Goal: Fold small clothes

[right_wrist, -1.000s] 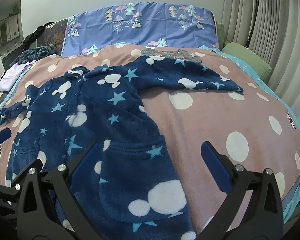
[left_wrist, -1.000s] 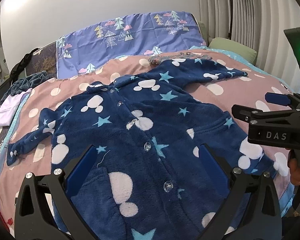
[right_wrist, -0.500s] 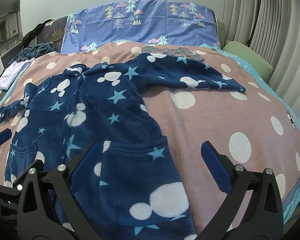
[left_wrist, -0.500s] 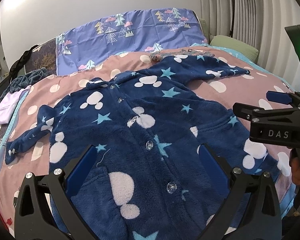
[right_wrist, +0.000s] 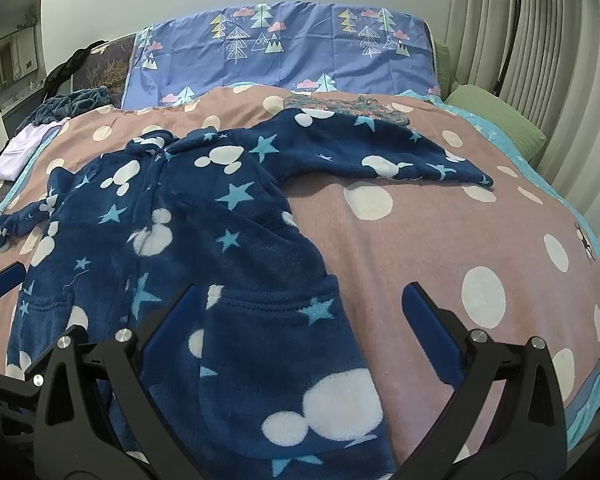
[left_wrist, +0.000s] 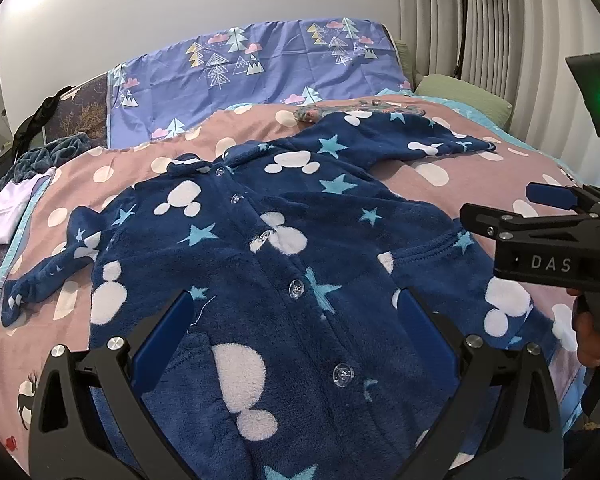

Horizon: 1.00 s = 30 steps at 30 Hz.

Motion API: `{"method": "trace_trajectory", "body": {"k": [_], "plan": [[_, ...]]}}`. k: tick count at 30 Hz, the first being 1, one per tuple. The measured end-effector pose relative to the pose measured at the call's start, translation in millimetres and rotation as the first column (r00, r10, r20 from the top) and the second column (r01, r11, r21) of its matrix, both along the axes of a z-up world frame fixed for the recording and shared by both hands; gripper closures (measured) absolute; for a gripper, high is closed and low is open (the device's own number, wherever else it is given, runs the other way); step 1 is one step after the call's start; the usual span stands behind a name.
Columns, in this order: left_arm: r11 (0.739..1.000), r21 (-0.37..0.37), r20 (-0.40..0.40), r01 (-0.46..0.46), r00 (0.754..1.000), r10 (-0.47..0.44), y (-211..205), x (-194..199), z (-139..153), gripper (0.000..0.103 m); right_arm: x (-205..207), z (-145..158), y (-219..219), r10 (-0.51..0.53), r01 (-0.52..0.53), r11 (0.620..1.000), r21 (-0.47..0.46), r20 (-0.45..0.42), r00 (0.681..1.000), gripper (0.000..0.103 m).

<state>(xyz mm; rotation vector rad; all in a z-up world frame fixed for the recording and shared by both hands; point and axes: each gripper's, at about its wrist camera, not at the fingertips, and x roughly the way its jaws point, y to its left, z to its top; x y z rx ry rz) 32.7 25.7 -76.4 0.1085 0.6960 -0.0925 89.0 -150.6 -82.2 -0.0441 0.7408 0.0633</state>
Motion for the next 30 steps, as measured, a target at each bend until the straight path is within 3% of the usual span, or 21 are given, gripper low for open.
{"method": "trace_trajectory", "body": {"k": [17, 22, 26, 30], "plan": [[0.999, -0.032, -0.017, -0.023, 1.0, 0.023, 17, 4, -8, 0.001, 6, -8, 7, 0.005, -0.004, 0.999, -0.033, 0.016, 1.0, 0.002], [0.993, -0.117, -0.017, -0.035, 0.999, 0.033, 44, 10, -9, 0.001, 10, -13, 7, 0.014, -0.014, 0.999, -0.043, 0.017, 1.0, 0.002], [0.966, -0.219, -0.019, -0.136, 0.991, 0.135, 102, 18, -11, 0.009, 16, -17, 0, 0.002, -0.001, 0.999, -0.05, 0.017, 1.0, 0.002], [0.897, -0.326, -0.055, -0.297, 0.954, 0.296, 187, 21, -21, 0.024, 24, -26, -9, -0.024, 0.024, 0.998, -0.054, -0.005, 1.0, 0.002]]}}
